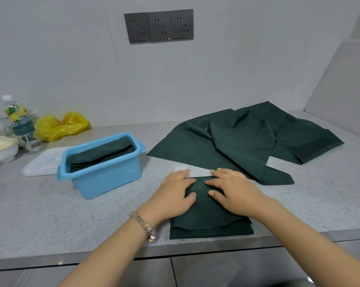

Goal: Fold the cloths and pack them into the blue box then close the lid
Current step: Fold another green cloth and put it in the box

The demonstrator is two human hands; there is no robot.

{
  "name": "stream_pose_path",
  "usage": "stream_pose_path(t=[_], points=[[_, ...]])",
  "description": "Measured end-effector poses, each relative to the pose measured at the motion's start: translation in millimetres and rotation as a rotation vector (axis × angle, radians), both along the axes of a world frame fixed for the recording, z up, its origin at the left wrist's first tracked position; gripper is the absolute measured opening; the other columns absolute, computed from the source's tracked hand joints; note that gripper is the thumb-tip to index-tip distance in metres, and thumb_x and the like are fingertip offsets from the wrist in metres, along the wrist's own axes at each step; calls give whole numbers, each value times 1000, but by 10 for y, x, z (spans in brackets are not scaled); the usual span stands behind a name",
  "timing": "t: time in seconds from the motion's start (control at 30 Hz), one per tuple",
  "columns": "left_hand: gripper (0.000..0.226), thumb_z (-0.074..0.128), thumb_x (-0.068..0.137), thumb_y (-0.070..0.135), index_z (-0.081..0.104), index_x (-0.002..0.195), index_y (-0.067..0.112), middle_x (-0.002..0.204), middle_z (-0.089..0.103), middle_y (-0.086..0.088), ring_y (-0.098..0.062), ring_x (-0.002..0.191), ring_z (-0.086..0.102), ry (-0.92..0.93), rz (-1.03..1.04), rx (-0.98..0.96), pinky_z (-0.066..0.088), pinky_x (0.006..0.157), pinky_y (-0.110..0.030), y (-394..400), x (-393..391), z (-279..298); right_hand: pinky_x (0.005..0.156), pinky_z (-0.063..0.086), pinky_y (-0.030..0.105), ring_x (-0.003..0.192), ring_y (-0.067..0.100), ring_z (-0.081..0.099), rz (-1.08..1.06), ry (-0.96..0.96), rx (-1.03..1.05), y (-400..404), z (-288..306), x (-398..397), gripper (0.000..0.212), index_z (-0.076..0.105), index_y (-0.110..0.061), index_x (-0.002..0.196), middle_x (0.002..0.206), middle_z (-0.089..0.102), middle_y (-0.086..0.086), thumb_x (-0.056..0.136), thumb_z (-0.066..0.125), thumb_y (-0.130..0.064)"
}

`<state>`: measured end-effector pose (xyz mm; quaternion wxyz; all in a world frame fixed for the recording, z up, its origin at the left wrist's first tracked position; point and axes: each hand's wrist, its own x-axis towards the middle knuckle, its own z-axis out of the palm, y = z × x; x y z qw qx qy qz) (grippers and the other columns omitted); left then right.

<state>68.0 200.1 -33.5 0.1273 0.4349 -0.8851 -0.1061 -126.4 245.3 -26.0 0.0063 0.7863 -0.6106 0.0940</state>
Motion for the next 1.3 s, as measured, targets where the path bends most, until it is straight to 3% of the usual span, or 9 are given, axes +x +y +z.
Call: stream_pose_path(t=[0.13,0.3,0.6,0.7,0.83,0.97,1.1,1.2,1.3], points=[[66,23,98,48,-2,151,19,157,-16,-6,-18,144,-19,-246,-15,63,-16,113,-31,153,-86,-196,116,-8,29,145,12,-6,-12,65,163,148,-203,19,56,10,-26,150,159,0,-2,99,21,-47],[66,17,97,52,-9,150,23,156,-21,-3,-16,142,-23,-237,-5,12,-17,115,-32,177,-54,-353,112,-18,26,142,7,-18,-18,-4,146,208,-382,-20,56,-4,-30,150,157,-13,-6,99,15,-47],[63,20,98,51,-1,151,24,158,-12,-2,-14,144,-16,-206,2,4,-16,115,-29,-72,-115,-293,116,-15,32,145,9,-7,-55,-40,81,-13,-351,-6,53,8,-28,150,159,0,-3,100,18,-44],[57,32,98,47,23,149,23,159,7,-3,-13,146,0,-97,-18,-27,-10,115,-27,-57,-113,-189,116,0,32,141,11,18,-9,-85,-76,17,-263,1,46,40,-31,141,151,32,-7,98,33,-46],[42,49,88,55,62,121,33,133,50,11,-7,124,35,41,-131,-91,19,109,-27,126,43,-40,94,30,26,104,7,49,133,-246,-152,215,-104,-95,33,68,-38,106,107,64,-23,84,54,-57],[63,47,82,69,43,138,40,148,33,16,-2,135,21,-77,-205,17,15,110,-18,308,207,-67,105,29,16,126,1,41,177,-139,57,352,-110,-239,48,58,-43,123,136,49,-19,80,54,-65],[56,51,87,57,40,139,39,152,27,15,2,140,16,-70,-204,34,6,107,-9,318,244,-50,110,24,14,134,-1,35,181,-113,53,412,-181,-260,41,53,-39,129,143,44,-13,91,47,-51],[54,54,87,54,44,137,39,149,33,17,4,138,23,-54,-205,47,13,110,-10,292,245,-17,91,45,26,107,8,59,166,-113,-43,398,-161,-221,35,63,-26,110,112,67,-7,95,37,-45],[38,55,92,36,56,130,31,138,50,15,1,129,42,4,-176,49,29,108,-15,259,235,22,63,43,27,68,12,55,97,-159,-60,356,-88,-226,35,59,-23,94,75,65,-4,92,39,-51]])
